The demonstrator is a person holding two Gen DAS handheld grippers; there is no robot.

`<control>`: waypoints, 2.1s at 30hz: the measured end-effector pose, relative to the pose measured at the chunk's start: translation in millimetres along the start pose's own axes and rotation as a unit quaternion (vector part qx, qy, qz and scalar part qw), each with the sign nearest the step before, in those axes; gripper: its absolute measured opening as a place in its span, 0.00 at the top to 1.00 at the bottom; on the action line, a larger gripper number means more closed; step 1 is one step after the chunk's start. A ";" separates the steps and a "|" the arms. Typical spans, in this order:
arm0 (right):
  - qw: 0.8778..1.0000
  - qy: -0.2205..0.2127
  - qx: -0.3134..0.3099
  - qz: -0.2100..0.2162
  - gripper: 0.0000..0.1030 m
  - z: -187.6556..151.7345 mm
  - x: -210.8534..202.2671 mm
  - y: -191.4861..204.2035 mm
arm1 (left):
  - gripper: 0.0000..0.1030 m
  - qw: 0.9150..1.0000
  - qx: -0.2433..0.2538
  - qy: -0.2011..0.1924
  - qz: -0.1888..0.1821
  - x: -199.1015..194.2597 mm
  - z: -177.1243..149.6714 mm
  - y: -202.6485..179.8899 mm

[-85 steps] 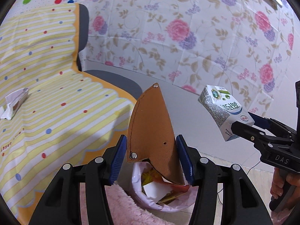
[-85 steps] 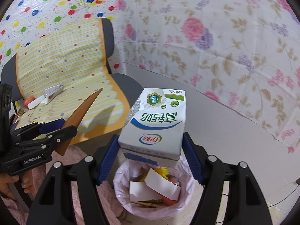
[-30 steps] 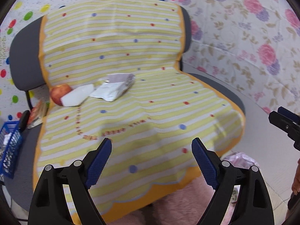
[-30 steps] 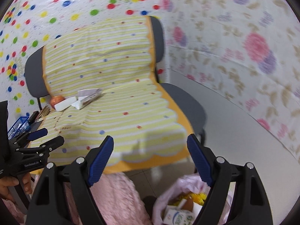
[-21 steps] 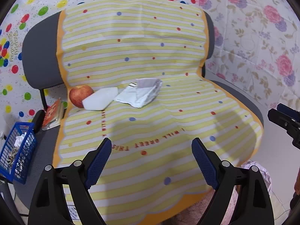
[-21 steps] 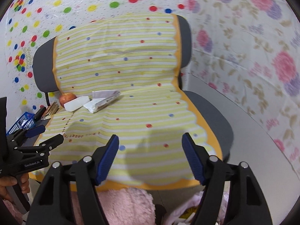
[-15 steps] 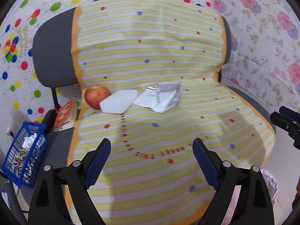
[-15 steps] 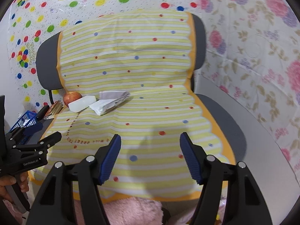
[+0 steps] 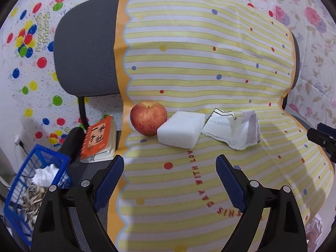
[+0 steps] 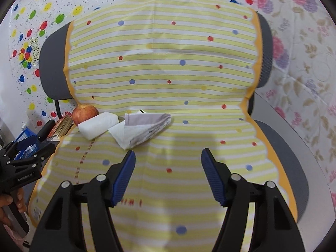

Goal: Collect trash
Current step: 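Return both tools to the chair above the foam block and napkin, then grasp the white foam block with the left tool while the right tool grasps the napkin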

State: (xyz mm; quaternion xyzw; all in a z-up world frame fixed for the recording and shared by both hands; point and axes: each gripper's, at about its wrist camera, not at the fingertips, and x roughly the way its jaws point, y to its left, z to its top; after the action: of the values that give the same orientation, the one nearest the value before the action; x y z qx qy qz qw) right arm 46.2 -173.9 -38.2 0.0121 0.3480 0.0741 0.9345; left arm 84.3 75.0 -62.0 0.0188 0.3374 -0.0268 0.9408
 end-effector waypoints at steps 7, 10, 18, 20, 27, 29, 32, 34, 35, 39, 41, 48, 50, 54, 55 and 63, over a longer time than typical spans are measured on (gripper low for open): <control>1.000 0.011 -0.003 0.006 0.35 16.3 35.3 10.6 | 0.14 0.998 -0.022 0.046 -0.038 56.8 14.0 9.2; 1.000 0.020 -0.005 0.003 0.35 18.4 46.4 9.5 | 0.15 0.997 -0.020 0.059 -0.047 73.1 17.4 3.2; 0.999 0.032 0.004 -0.002 0.35 20.4 59.9 0.6 | 0.39 0.995 -0.015 0.089 -0.051 107.1 25.9 -15.4; 0.999 0.033 0.003 -0.001 0.35 19.7 59.6 -0.5 | 0.45 0.995 -0.018 0.089 -0.047 110.7 27.1 -16.4; 0.999 0.036 0.010 0.005 0.35 16.9 59.5 -3.7 | 0.74 0.996 -0.028 0.070 -0.052 89.8 21.5 -10.4; 0.999 0.036 0.011 0.008 0.34 18.3 60.9 -1.9 | 0.75 0.997 -0.028 0.059 -0.051 77.2 18.4 -9.0; 0.999 0.032 0.015 0.013 0.29 22.7 65.3 0.4 | 0.75 0.998 -0.025 0.052 -0.036 63.0 12.7 -7.0; 0.999 0.030 0.020 0.014 0.28 27.3 70.2 1.7 | 0.75 0.998 -0.035 0.050 -0.028 58.5 9.3 -2.4; 0.999 0.030 0.024 0.016 0.27 30.5 74.5 1.6 | 0.75 0.997 -0.040 0.051 -0.029 57.5 8.1 -0.7; 0.998 0.033 0.052 0.034 0.19 40.1 91.3 -0.4 | 0.75 0.997 -0.039 0.052 -0.032 57.9 8.0 -1.5; 0.997 0.041 0.058 0.041 0.19 44.1 102.7 2.1 | 0.75 0.998 -0.036 0.050 -0.030 59.5 9.6 -2.0; 0.993 0.091 0.075 0.034 0.19 42.1 148.5 5.7 | 0.75 0.997 -0.029 0.061 -0.033 68.4 5.0 -5.4; 0.989 0.111 0.090 0.044 0.25 35.0 154.8 0.7 | 0.75 0.997 -0.029 0.065 -0.034 70.2 3.1 -6.2; 0.982 0.123 0.117 0.078 0.40 20.7 151.5 -8.9 | 0.75 0.997 -0.027 0.070 -0.036 71.8 0.8 -8.5; 0.982 0.119 0.121 0.082 0.47 19.5 149.5 -10.6 | 0.75 0.996 -0.027 0.070 -0.037 72.2 0.8 -8.1; 0.981 0.075 0.123 0.127 0.98 27.2 116.6 -12.0 | 0.75 0.998 -0.025 0.045 -0.036 42.2 7.2 -10.8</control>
State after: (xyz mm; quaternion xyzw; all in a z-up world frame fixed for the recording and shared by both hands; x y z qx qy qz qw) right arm 152.5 -167.8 -94.1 0.1659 0.4192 0.1492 0.8800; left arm 120.7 62.3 -83.5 -0.0156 0.3809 -0.0508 0.9231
